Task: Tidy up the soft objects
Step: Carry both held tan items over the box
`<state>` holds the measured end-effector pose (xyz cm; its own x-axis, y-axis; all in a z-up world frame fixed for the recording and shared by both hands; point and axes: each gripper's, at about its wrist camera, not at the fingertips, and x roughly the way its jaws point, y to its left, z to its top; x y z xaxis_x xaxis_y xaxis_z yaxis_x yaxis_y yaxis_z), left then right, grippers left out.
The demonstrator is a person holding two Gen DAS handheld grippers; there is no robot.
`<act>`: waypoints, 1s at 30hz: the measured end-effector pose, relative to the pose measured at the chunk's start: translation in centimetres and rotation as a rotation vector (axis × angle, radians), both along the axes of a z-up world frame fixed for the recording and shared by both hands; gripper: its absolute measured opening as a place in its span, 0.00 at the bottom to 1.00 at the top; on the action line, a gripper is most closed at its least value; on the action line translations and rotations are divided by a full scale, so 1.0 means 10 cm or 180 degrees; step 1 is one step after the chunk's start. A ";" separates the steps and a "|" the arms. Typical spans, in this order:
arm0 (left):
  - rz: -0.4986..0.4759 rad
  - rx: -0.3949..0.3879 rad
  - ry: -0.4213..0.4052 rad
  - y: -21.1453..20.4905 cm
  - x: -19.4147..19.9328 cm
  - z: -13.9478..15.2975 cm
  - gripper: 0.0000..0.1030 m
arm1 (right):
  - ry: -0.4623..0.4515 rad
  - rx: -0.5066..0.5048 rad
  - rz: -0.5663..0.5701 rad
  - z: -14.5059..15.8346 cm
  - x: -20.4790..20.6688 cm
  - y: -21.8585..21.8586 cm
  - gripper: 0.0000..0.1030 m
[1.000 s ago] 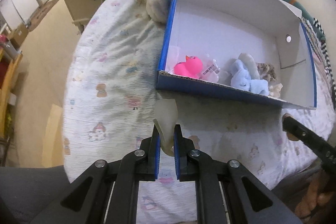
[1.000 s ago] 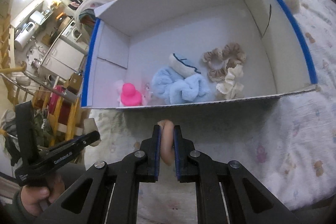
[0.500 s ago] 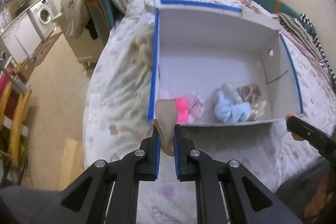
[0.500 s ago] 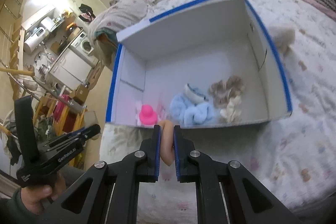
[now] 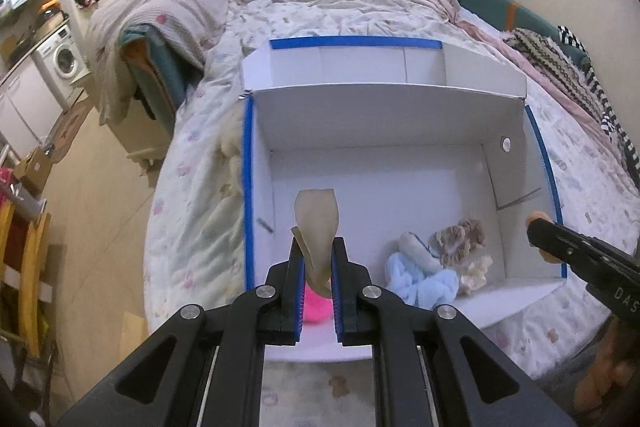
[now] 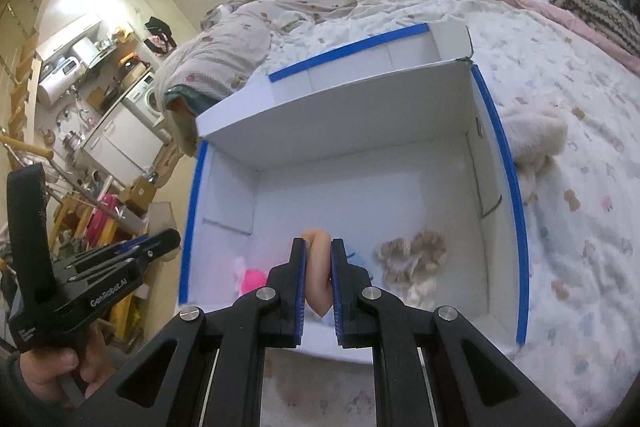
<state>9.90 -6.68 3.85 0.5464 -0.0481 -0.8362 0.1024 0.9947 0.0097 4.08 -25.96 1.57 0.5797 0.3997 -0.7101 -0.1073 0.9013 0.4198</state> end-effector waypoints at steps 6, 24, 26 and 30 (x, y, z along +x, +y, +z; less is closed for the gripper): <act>-0.0011 0.0018 0.0081 -0.08 0.22 -0.23 0.10 | 0.0109 -0.0017 -0.0048 -0.23 0.18 -0.03 0.13; -0.0008 0.0123 0.0359 -0.25 0.47 -0.81 0.12 | 0.0525 -0.0342 0.0006 -0.70 0.37 0.11 0.13; -0.0056 0.0137 0.0353 -0.30 0.47 -0.82 0.12 | 0.0571 -0.0357 -0.0002 -0.73 0.38 0.11 0.13; -0.0092 0.0150 0.0361 -0.34 0.47 -0.83 0.12 | 0.0614 -0.0357 -0.0014 -0.76 0.39 0.13 0.13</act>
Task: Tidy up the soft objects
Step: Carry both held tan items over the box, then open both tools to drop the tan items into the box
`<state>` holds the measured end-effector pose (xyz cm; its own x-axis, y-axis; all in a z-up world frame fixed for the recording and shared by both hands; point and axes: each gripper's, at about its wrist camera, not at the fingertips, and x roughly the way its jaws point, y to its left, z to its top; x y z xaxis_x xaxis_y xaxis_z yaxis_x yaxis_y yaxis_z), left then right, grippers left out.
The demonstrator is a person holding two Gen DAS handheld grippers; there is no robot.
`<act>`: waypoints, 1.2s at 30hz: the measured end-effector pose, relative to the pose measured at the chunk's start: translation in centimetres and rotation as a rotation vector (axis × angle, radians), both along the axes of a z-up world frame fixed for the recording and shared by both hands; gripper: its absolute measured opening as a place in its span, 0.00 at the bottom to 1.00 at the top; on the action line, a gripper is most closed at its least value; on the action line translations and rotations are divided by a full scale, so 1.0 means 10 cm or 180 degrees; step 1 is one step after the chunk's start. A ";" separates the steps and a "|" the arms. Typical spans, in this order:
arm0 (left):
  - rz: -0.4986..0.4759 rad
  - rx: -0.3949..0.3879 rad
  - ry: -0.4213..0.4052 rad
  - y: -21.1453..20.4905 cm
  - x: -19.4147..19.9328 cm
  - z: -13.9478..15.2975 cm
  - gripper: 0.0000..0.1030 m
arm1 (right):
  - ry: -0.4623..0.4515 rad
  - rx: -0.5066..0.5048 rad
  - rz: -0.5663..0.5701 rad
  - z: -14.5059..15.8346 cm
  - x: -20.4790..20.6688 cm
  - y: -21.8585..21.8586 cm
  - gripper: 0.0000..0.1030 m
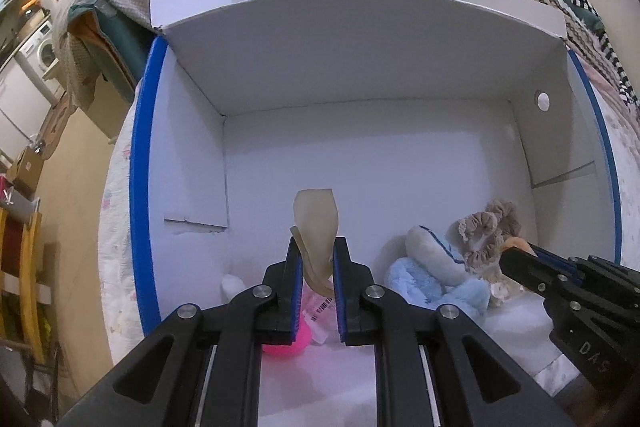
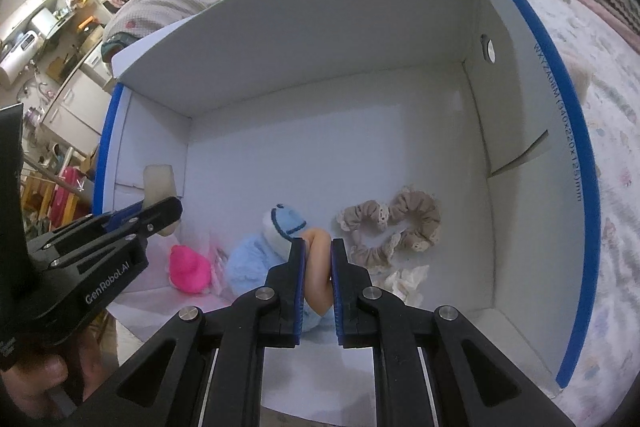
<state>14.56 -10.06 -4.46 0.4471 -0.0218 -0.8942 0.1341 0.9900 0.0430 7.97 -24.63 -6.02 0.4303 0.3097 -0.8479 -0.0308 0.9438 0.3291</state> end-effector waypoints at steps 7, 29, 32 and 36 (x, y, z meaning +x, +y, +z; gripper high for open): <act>0.0036 0.0029 0.0006 0.01 -0.01 -0.01 0.14 | 0.0025 0.0003 0.0026 -0.01 0.03 0.05 0.13; 0.0123 -0.0096 -0.0163 0.11 -0.09 0.16 0.46 | -0.0126 0.0111 -0.0144 0.07 0.03 -0.01 0.61; 0.0151 -0.0080 -0.0212 0.11 -0.11 0.19 0.51 | -0.0155 0.0075 -0.0150 0.11 0.01 -0.01 0.66; 0.0182 -0.0049 -0.0281 0.12 -0.15 0.24 0.60 | -0.0218 0.0052 -0.0203 0.15 -0.02 -0.01 0.79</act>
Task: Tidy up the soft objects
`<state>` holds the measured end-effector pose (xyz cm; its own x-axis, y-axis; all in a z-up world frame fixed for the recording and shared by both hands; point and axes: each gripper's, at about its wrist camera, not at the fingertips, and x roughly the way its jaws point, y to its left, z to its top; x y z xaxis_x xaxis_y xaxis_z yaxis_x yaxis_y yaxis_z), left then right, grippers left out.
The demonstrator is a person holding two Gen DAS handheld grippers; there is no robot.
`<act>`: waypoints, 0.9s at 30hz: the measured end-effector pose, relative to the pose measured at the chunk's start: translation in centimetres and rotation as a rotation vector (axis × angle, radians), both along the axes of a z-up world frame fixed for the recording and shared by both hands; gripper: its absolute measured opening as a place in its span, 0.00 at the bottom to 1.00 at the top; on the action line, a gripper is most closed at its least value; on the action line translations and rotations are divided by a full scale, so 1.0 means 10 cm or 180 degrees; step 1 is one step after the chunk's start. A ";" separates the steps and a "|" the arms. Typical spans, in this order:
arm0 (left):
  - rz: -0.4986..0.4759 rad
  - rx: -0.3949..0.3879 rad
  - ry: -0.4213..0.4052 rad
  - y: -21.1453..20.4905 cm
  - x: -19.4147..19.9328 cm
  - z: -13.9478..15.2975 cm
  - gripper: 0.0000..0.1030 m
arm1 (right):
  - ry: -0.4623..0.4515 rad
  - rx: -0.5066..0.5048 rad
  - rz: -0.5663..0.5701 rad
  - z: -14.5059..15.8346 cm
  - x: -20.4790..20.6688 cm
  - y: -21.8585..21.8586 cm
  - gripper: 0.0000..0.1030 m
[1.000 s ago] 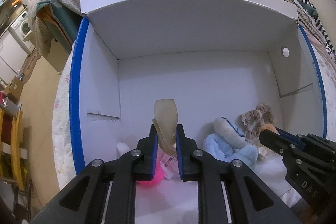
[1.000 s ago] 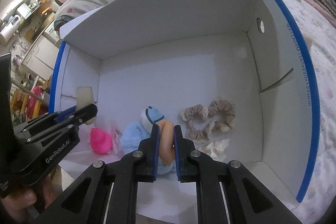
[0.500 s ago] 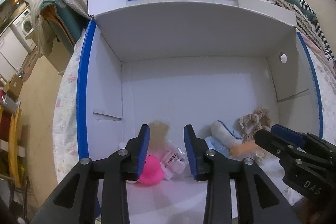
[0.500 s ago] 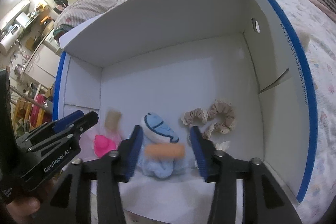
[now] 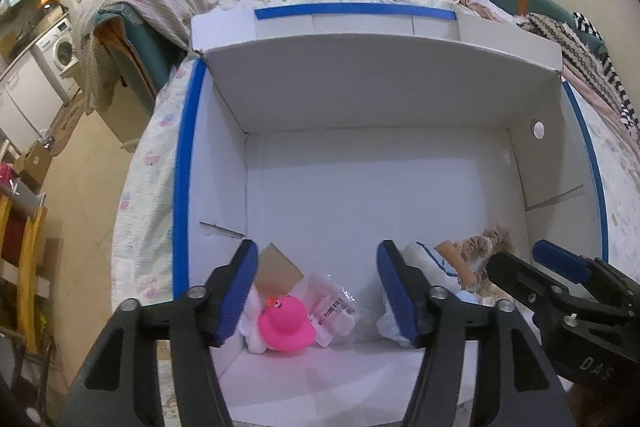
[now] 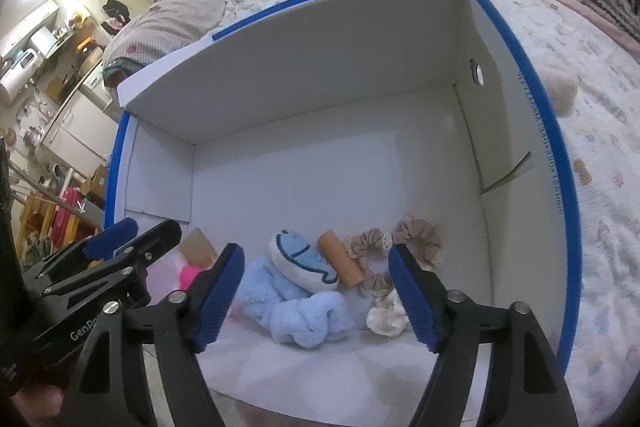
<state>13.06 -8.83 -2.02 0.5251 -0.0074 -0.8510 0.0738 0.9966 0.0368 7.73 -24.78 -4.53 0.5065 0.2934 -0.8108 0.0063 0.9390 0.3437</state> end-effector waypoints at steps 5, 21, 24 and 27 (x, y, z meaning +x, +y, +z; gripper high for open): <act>0.0022 -0.0091 -0.0051 0.06 -0.05 0.08 0.60 | -0.0025 -0.0009 -0.0126 0.05 -0.06 -0.06 0.98; 0.0077 -0.0085 -0.0267 0.27 -0.44 0.31 0.70 | -0.0191 -0.0167 -0.0107 0.20 -0.34 -0.02 1.00; 0.0079 -0.0092 -0.0301 0.35 -0.56 0.33 0.73 | -0.0216 -0.0219 -0.0054 0.23 -0.42 0.01 1.00; 0.0128 -0.0035 -0.0247 0.45 -0.66 0.30 0.78 | -0.0203 -0.0197 -0.0024 0.24 -0.51 0.02 1.00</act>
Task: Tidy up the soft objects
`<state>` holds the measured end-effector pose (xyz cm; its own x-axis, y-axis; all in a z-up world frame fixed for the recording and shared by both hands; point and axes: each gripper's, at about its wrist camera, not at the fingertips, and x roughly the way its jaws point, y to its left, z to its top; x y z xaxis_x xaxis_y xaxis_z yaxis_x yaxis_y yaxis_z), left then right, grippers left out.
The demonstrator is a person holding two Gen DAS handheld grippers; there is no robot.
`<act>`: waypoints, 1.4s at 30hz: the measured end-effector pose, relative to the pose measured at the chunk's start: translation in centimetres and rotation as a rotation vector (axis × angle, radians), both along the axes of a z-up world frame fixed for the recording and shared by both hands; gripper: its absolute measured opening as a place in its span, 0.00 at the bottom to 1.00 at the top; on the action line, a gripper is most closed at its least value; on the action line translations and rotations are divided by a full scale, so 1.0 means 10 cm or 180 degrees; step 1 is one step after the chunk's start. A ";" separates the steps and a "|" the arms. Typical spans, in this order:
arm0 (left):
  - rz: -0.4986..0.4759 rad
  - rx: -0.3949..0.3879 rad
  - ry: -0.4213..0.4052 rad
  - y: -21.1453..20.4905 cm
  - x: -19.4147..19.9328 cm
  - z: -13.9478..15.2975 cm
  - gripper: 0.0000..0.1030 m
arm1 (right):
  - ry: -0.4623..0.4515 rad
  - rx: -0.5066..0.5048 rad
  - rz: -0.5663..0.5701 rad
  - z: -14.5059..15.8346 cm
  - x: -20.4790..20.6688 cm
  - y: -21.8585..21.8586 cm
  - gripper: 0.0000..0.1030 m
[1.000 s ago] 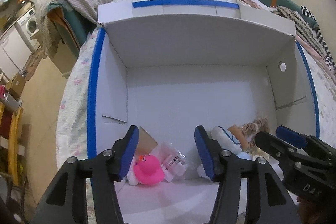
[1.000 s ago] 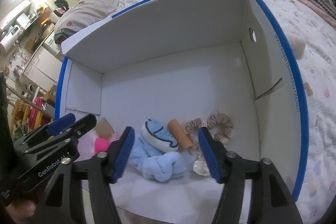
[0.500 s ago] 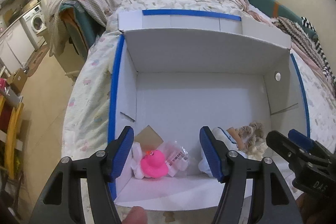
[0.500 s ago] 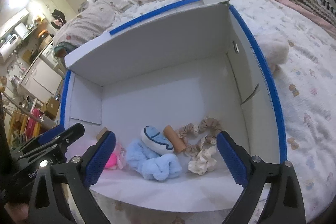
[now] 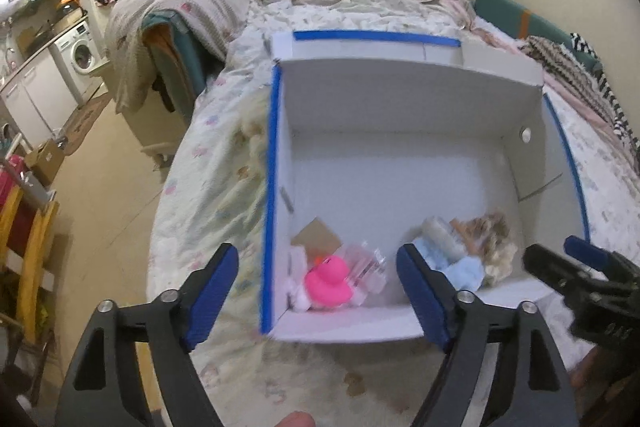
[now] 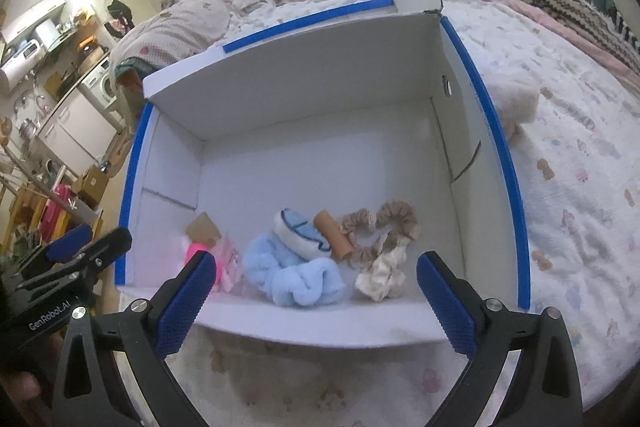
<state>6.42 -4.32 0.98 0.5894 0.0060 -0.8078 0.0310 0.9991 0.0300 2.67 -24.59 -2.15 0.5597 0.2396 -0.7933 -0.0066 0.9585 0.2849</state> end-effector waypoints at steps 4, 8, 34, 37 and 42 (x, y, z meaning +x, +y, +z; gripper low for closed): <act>0.0090 -0.0086 0.0022 0.15 -0.13 -0.01 0.86 | 0.0030 0.0034 0.0002 0.00 -0.11 0.01 1.00; 0.0116 -0.0109 -0.0017 0.25 -0.29 -0.01 0.94 | 0.0044 -0.0033 0.0050 -0.01 -0.22 0.07 1.00; 0.0243 -0.0050 -0.1122 0.28 -0.91 0.50 0.99 | -0.1109 -0.0431 0.0059 0.54 -0.74 0.26 1.00; 0.0277 -0.0002 -0.1109 0.28 -0.89 0.49 0.99 | -0.1057 -0.0423 0.0061 0.50 -0.72 0.26 1.00; 0.0259 -0.0021 -0.1050 0.27 -0.88 0.46 0.99 | -0.0997 -0.0399 0.0064 0.47 -0.71 0.26 1.00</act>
